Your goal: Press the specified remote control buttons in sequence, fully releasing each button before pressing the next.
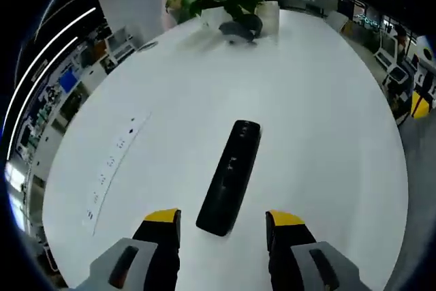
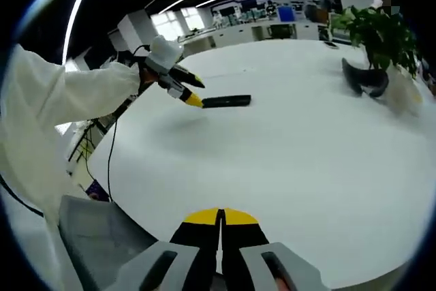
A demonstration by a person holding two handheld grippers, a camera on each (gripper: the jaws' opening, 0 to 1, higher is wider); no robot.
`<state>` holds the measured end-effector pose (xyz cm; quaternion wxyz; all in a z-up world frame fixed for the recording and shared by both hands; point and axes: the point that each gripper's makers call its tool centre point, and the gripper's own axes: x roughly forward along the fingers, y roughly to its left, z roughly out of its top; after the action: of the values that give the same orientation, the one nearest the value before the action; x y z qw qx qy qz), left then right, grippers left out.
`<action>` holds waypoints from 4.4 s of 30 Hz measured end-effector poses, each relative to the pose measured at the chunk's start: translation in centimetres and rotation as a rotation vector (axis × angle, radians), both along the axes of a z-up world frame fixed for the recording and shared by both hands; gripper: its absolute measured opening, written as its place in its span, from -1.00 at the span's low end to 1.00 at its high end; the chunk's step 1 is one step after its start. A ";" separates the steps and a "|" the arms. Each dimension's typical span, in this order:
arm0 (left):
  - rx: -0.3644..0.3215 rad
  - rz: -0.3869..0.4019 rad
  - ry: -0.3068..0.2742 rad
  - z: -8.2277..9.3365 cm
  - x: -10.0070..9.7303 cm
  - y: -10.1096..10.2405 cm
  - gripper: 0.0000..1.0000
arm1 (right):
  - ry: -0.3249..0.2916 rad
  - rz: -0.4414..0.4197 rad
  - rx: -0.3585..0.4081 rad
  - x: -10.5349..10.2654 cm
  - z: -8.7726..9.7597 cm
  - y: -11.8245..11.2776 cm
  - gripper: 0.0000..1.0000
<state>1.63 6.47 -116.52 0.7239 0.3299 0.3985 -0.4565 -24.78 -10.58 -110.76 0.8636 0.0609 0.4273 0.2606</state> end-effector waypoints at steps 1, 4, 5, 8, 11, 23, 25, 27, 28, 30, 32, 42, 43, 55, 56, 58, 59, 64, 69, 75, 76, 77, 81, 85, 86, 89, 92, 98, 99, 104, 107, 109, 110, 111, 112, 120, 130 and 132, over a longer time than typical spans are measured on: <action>0.016 -0.012 0.009 -0.4 0.1 0.0 0.00 | 0.004 0.001 0.000 0.0 -0.1 0.0 -1.00; 0.057 -0.043 0.023 -1.3 0.4 0.1 0.01 | 0.012 0.007 0.000 0.1 -0.2 0.1 -1.00; 0.061 -0.050 0.032 -1.6 0.4 0.0 0.00 | 0.013 0.007 0.001 0.1 -0.2 0.1 -1.00; 0.073 -0.064 0.062 -2.2 0.4 -0.3 0.00 | 0.016 0.005 0.003 0.3 -0.3 0.0 -1.00; 0.094 -0.084 0.083 -2.6 0.4 -0.2 -0.02 | 0.018 0.002 0.008 0.5 -0.3 0.0 -1.00; 0.120 -0.157 0.164 -2.8 -0.2 0.0 -0.13 | 0.016 0.008 0.016 0.4 -0.1 0.0 -1.00; 0.122 -0.149 0.167 -2.8 -0.3 0.0 -0.14 | 0.014 0.008 0.018 0.3 0.0 0.1 -1.00; 0.128 -0.144 0.168 -2.8 -0.3 0.0 -0.17 | 0.011 0.005 0.024 0.3 0.1 0.1 -1.00; 0.129 -0.144 0.167 -2.8 -0.3 0.0 -0.18 | 0.011 0.003 0.026 0.2 0.1 0.2 -1.00; 0.129 -0.146 0.166 -2.8 -0.4 0.1 -0.24 | 0.006 -0.004 0.030 0.2 0.3 0.2 -1.00; 0.130 -0.147 0.165 -2.8 -0.5 0.3 -0.32 | -0.001 -0.015 0.040 0.2 0.4 0.2 -1.00; 0.130 -0.131 0.137 -2.9 -1.8 0.3 -0.52 | -0.003 -0.004 0.049 -0.1 0.9 0.5 -1.00; 0.128 -0.132 0.136 -2.8 -2.0 0.3 -0.52 | -0.001 -0.004 0.053 -0.1 0.9 0.6 -1.00; 0.147 -0.201 0.126 -3.0 -4.2 0.1 -0.53 | -0.016 0.018 0.038 -1.1 1.6 1.1 -1.00; 0.146 -0.199 0.128 -3.0 -4.3 0.1 -0.53 | -0.018 0.021 0.037 -1.3 1.7 1.2 -1.00; 0.146 -0.199 0.128 -3.0 -4.9 0.0 -0.53 | -0.024 0.026 0.035 -1.5 1.9 1.3 -1.00; 0.145 -0.201 0.129 -3.0 -5.1 0.0 -0.53 | -0.025 0.028 0.034 -1.6 1.9 1.4 -1.00; 0.142 -0.203 0.130 -3.1 -6.4 -0.2 -0.53 | -0.034 0.038 0.025 -1.9 2.1 1.6 -1.00; 0.130 -0.193 0.128 -3.2 -7.4 -0.4 -0.53 | -0.046 0.050 0.024 -2.3 2.4 2.0 -1.00; 0.133 -0.208 0.130 -3.2 -8.6 -0.7 -0.53 | -0.052 0.057 0.023 -2.7 2.6 2.4 -1.00; 0.137 -0.210 0.130 -3.2 -8.8 -0.7 -0.53 | -0.053 0.061 0.022 -2.9 2.7 2.5 -1.00; 0.140 -0.214 0.130 -3.2 -9.0 -0.7 -0.53 | -0.055 0.064 0.021 -2.9 2.7 2.6 -1.00; 0.149 -0.217 0.130 -3.2 -9.4 -0.8 -0.52 | -0.059 0.074 0.012 -3.3 2.8 2.8 -1.00; 0.149 -0.215 0.131 -3.2 -9.9 -0.8 -0.52 | -0.071 0.072 0.006 -3.3 3.1 2.8 -1.00; 0.149 -0.215 0.131 -3.2 -10.0 -0.8 -0.52 | -0.074 0.072 0.006 -3.3 3.2 2.8 -1.00; 0.151 -0.215 0.132 -3.2 -10.5 -0.9 -0.52 | -0.074 0.071 0.001 -3.4 3.2 2.8 -1.00; 0.151 -0.220 0.131 -3.2 -11.0 -1.0 -0.52 | -0.076 0.072 -0.005 -3.6 3.2 2.8 -1.00; 0.152 -0.229 0.132 -3.1 -11.9 -1.1 -0.52 | -0.094 0.074 -0.021 -3.8 3.4 2.7 -1.00; 0.152 -0.230 0.132 -3.1 -12.0 -1.1 -0.52 | -0.095 0.074 -0.019 -3.8 3.5 2.7 -1.00; 0.156 -0.230 0.133 -3.1 -12.9 -1.2 -0.52 | -0.106 0.075 -0.024 -4.1 3.7 2.8 -1.00; 0.159 -0.233 0.132 -3.1 -13.5 -1.3 -0.52 | -0.112 0.078 -0.024 -4.4 3.9 2.8 -1.00; 0.159 -0.232 0.131 -3.1 -13.9 -1.3 -0.52 | -0.116 0.081 -0.027 -4.6 3.9 2.9 -1.00; 0.157 -0.231 0.131 -3.1 -14.1 -1.3 -0.52 | -0.118 0.081 -0.027 -4.6 4.0 2.9 -1.00; 0.153 -0.227 0.131 -3.1 -14.3 -1.4 -0.52 | -0.120 0.082 -0.026 -4.7 4.0 3.0 -1.00; 0.150 -0.225 0.130 -3.1 -14.5 -1.4 -0.52 | -0.121 0.083 -0.026 -4.8 4.1 3.0 -1.00; 0.143 -0.231 0.128 -3.0 -16.4 -1.6 -0.52 | -0.135 0.087 -0.031 -5.2 4.4 3.2 -1.00; 0.165 -0.254 0.132 -3.0 -18.0 -1.9 -0.52 | -0.145 0.090 -0.031 -5.7 4.6 3.4 -1.00; 0.170 -0.259 0.132 -3.0 -18.3 -1.9 -0.52 | -0.146 0.090 -0.030 -5.8 4.7 3.4 -1.00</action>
<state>-16.69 4.61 -119.55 0.6008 0.4080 0.4365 -0.5311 -30.62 -7.20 -106.07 0.8808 0.0096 0.3691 0.2965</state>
